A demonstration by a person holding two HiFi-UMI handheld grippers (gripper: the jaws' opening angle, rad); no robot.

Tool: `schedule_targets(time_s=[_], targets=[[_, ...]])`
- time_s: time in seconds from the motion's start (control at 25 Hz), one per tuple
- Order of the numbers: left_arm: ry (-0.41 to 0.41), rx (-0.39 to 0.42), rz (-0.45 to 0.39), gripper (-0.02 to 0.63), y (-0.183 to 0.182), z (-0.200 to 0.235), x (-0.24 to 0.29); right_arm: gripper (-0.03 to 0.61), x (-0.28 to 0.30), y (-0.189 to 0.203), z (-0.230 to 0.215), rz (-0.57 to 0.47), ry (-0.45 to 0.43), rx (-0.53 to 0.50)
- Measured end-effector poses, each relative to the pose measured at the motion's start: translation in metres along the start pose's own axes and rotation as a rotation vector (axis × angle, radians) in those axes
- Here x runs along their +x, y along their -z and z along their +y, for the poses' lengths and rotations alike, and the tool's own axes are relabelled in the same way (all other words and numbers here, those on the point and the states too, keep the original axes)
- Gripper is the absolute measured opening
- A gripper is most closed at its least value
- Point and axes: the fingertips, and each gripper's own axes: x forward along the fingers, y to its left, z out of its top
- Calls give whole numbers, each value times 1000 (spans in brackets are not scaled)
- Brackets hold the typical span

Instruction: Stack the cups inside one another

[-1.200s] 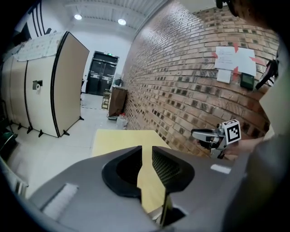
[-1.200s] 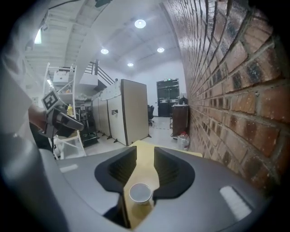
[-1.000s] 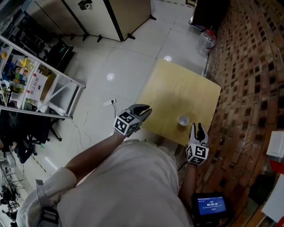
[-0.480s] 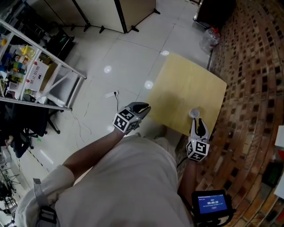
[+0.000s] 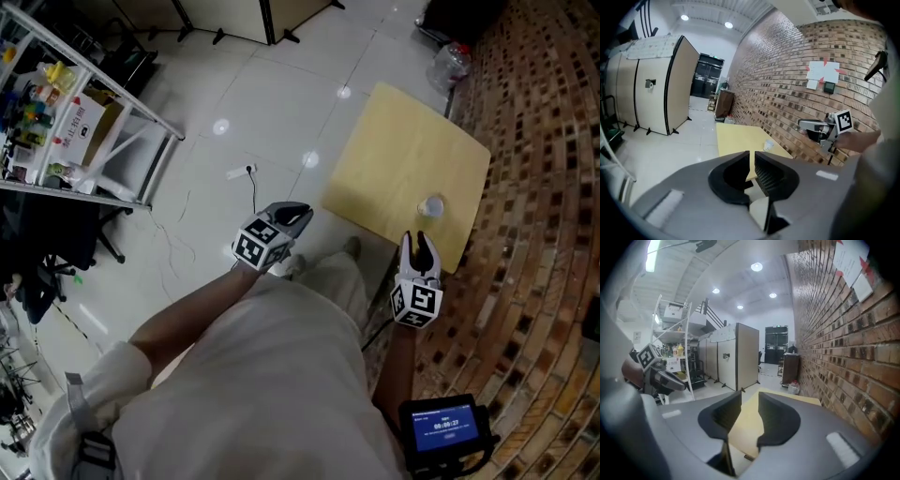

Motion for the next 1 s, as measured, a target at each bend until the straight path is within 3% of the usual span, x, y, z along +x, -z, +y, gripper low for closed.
schedule_targets(time_s=[0.16,0.52,0.68,0.84,1.0], targets=[[65,31,31,52,27,-29,-13,114,-38,9,28,-5,4,20],[134,120,5,55,39,-86,-44,107,-116,52,38,85,48,9],[121,171,-81,57,-1,-88,-26,107,-114,14,0,-23,86,-21],[99,115,-85,57,14,-128,-61,107,-182,7,7,-36,82,-5],[101,136,-181,55,-22,-149,-68,107,-204,-40,-12,-138,90,-97]])
